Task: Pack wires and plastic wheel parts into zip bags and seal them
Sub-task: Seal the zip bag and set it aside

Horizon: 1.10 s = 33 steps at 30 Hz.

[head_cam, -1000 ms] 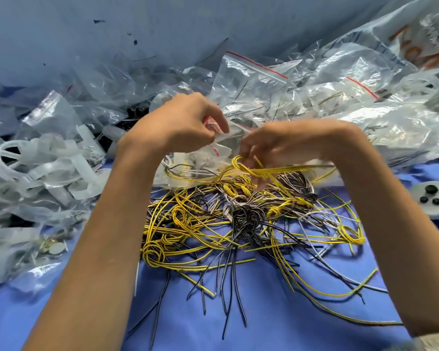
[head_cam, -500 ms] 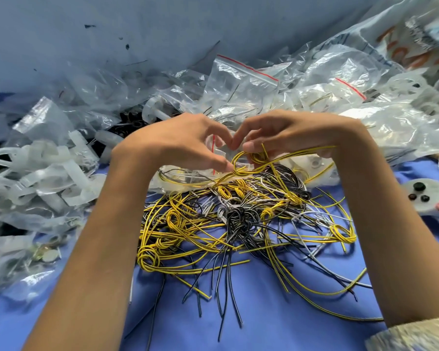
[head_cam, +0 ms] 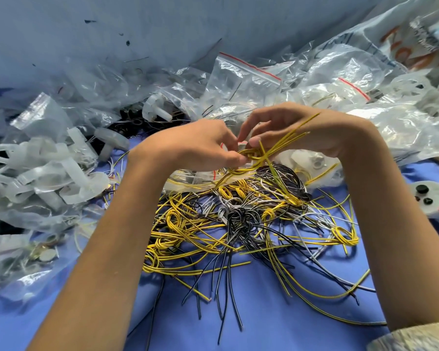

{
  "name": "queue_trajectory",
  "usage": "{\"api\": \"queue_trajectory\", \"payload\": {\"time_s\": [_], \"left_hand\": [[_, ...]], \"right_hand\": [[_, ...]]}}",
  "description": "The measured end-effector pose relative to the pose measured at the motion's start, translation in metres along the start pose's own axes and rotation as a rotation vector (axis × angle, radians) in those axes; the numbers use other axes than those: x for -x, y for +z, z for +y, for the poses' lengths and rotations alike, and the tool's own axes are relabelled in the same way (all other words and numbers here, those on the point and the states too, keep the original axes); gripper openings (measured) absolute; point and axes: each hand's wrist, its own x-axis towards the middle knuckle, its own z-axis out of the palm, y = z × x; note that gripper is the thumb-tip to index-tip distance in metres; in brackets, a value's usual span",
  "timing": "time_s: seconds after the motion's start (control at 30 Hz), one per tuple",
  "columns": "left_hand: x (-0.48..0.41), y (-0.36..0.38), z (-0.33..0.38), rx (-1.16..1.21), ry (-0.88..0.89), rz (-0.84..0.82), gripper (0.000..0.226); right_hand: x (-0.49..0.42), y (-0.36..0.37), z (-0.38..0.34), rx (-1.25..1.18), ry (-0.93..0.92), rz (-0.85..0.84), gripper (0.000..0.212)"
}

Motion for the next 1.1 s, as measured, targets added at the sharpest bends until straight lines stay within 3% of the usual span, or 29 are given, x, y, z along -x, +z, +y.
{"api": "queue_trajectory", "payload": {"time_s": [0.17, 0.37, 0.5, 0.57, 0.67, 0.73, 0.9, 1.1], "left_hand": [[-0.004, 0.004, -0.005, -0.034, -0.035, -0.012, 0.022], [-0.008, 0.006, -0.009, -0.016, -0.093, -0.020, 0.035], [-0.006, 0.004, -0.012, -0.027, -0.099, -0.015, 0.044], [-0.006, 0.004, -0.015, -0.032, -0.104, -0.011, 0.046], [-0.007, 0.004, -0.018, -0.032, -0.105, -0.003, 0.046], [-0.008, 0.004, -0.017, -0.030, -0.110, -0.011, 0.044], [-0.009, 0.004, -0.017, -0.024, -0.116, -0.025, 0.042], [-0.010, 0.006, -0.021, -0.021, -0.138, -0.004, 0.041]], "right_hand": [[0.004, -0.003, -0.005, 0.017, 0.024, 0.090, 0.043], [0.003, -0.003, -0.021, 0.052, -0.166, 0.353, 0.027], [0.004, -0.008, -0.026, 0.055, -0.185, 0.491, 0.035], [0.005, -0.007, -0.024, 0.069, -0.058, 0.398, 0.041], [0.006, -0.001, -0.019, 0.188, 0.152, 0.125, 0.050], [0.004, 0.006, -0.019, 0.283, 0.168, 0.004, 0.048], [-0.004, 0.015, -0.024, 0.334, 0.097, 0.031, 0.039], [-0.011, 0.018, -0.019, 0.498, 0.166, 0.049, 0.014]]}}
